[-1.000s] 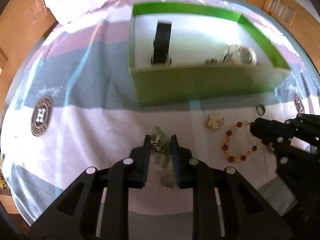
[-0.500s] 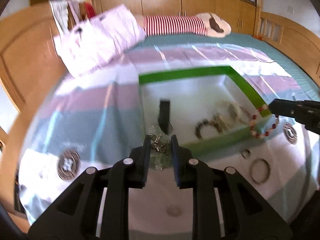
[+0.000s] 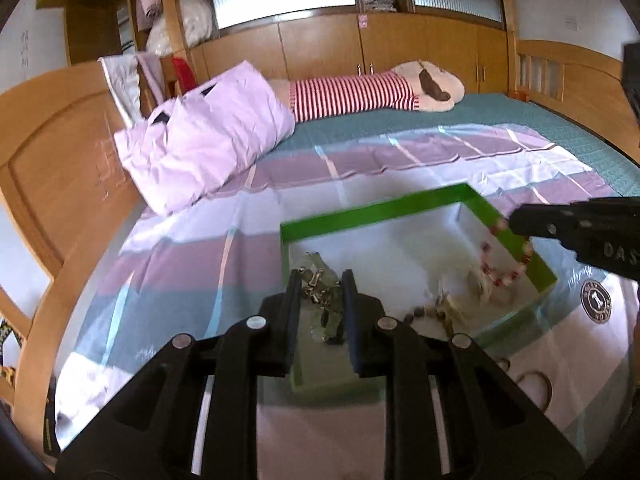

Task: Organize jewelry
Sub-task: 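Carry the pendant and bead bracelet into the green box and open both tools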

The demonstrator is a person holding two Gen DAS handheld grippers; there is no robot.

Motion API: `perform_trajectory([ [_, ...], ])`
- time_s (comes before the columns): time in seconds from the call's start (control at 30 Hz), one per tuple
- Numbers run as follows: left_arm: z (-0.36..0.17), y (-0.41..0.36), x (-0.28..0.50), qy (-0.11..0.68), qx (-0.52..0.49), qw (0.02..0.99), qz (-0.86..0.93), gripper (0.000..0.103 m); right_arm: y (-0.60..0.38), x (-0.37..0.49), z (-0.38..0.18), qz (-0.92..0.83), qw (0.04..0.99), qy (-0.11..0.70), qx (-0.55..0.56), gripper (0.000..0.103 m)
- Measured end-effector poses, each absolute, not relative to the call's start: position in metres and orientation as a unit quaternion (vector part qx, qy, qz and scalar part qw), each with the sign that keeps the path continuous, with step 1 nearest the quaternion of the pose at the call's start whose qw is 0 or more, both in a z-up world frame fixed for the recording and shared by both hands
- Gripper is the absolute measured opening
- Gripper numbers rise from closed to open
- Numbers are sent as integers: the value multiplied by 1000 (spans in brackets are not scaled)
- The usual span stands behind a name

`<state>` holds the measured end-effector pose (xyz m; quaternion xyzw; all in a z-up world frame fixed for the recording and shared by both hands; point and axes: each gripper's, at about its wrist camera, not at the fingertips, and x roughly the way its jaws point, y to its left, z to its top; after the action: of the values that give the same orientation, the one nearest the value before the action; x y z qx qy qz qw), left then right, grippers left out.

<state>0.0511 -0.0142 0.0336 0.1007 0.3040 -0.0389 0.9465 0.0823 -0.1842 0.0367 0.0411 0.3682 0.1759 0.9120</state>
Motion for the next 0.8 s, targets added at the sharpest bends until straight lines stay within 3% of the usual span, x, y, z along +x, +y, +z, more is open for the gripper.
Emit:
perform_trajectory([
  [0.47, 24, -41, 81, 325, 106, 938, -55, 20, -202, 123, 16, 129, 915, 380, 51, 7],
  [0.8, 9, -59, 141, 400, 14, 909, -116, 20, -218, 144, 3, 103, 905, 408, 68, 7],
])
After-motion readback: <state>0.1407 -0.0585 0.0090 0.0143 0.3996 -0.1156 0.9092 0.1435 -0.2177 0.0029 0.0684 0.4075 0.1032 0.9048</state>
